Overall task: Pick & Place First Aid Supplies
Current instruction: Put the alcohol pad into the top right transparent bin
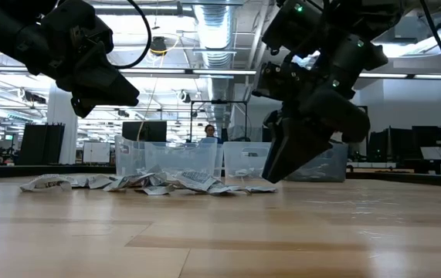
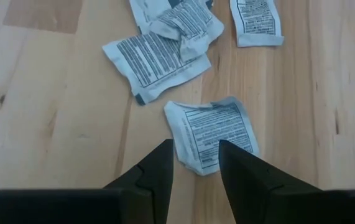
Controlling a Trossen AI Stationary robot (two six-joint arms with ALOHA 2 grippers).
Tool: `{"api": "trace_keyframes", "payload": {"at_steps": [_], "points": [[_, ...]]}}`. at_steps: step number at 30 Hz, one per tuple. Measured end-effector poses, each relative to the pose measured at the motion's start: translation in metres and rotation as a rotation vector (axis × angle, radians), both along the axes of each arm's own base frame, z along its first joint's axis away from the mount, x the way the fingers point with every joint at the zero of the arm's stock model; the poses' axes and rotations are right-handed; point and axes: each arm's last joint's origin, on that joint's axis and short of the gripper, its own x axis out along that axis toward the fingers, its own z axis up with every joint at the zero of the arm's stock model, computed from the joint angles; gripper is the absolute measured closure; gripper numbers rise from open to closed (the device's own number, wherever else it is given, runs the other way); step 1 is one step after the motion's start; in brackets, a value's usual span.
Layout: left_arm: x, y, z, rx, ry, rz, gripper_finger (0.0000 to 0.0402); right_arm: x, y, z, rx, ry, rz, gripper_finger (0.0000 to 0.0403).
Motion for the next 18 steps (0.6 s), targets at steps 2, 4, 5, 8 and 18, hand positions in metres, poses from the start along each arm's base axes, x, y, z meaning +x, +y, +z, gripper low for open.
{"api": "trace_keyframes", "payload": {"at_steps": [2, 4, 5, 8, 18], "points": [[0.000, 0.000, 0.000, 0.000, -0.001, 0.000, 0.0308, 0.000, 0.000, 0.000, -0.001, 0.001, 0.002, 0.0281], [0.000, 0.000, 0.000, -0.001, -0.001, 0.000, 0.0308, 0.001, -0.001, -0.004, -0.002, 0.004, -0.001, 0.0281], [0.000, 0.000, 0.000, -0.001, -0.001, 0.000, 0.0308, 0.002, -0.001, -0.007, -0.002, 0.011, -0.003, 0.0281], [0.000, 0.000, 0.000, -0.002, -0.004, 0.000, 0.0308, 0.006, -0.001, -0.020, 0.018, 0.028, 0.009, 0.0281], [0.000, 0.000, 0.001, -0.002, -0.004, 0.000, 0.0308, 0.008, 0.002, -0.037, 0.096, 0.096, -0.107, 0.0319]]}}
